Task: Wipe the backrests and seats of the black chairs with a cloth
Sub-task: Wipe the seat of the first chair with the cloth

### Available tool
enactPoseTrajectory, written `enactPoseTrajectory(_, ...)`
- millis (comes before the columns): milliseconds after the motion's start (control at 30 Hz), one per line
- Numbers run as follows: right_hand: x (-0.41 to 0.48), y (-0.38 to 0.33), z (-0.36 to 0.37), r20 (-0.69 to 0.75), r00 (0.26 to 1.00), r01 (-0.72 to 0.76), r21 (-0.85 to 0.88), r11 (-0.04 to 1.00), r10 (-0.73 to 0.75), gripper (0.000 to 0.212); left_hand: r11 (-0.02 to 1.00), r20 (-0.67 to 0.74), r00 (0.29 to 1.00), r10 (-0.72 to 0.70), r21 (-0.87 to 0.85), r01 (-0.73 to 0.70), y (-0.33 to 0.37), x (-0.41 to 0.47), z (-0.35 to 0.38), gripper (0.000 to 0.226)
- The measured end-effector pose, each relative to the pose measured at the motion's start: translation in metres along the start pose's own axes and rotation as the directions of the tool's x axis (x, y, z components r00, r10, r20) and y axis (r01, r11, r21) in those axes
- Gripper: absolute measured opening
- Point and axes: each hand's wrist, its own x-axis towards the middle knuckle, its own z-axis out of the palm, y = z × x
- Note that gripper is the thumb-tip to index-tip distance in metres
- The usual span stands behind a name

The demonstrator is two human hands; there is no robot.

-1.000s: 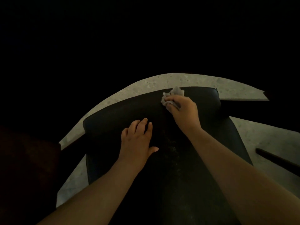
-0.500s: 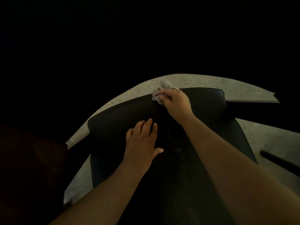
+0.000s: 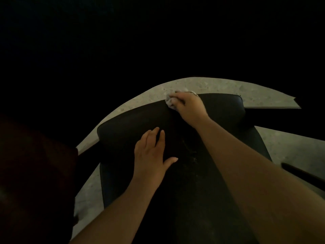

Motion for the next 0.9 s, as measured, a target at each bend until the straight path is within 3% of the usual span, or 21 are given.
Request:
enactPoseTrajectory(67,-0.007,-0.001,0.006,-0.02,0.999,0.023,-0.094,0.995,-0.025,0.026,0.999,-0.055,0.998,-0.033,-0.043,0.031,-0.002,-0.008,0.003,0.078)
enactPoseTrajectory(167,-0.032,-0.001,0.001,0.037,0.998,0.049,0.008,0.999,-0.049,0.02,0.999,-0.115,0.993,-0.013,-0.051,0.007,-0.009,-0.016,0.003,0.072)
enactPoseTrajectory(267,-0.06,0.0,-0.014,0.202,0.979,0.013,0.075,0.997,-0.028,0.021,0.999,-0.079,0.997,0.01,-0.034,-0.013,-0.015,-0.018,0.002,0.069)
enactPoseTrajectory(333,-0.07,0.003,-0.024,0.235,0.972,-0.023,0.12,0.992,-0.006,0.022,0.999,-0.043,0.999,0.022,-0.023,-0.023,-0.017,-0.018,0.002,0.07)
enactPoseTrajectory(467,-0.055,0.004,-0.037,-0.033,0.999,0.0,0.12,0.993,0.004,0.022,1.0,-0.008,1.0,0.021,0.007,-0.021,-0.016,-0.017,0.004,0.071)
enactPoseTrajectory(533,-0.036,0.0,-0.037,-0.102,0.995,0.008,0.1,0.995,0.003,0.022,1.0,-0.002,1.0,0.019,0.017,-0.019,-0.015,-0.017,0.005,0.071)
enactPoseTrajectory(733,-0.047,-0.001,-0.003,0.014,0.999,-0.052,0.082,0.995,0.051,0.021,0.999,-0.017,1.0,0.01,0.04,-0.01,-0.016,-0.016,0.007,0.07)
enactPoseTrajectory(900,-0.088,0.002,-0.023,0.261,0.964,-0.084,0.118,0.989,0.051,0.024,0.999,-0.027,1.0,0.014,0.036,-0.013,-0.015,-0.015,0.006,0.071)
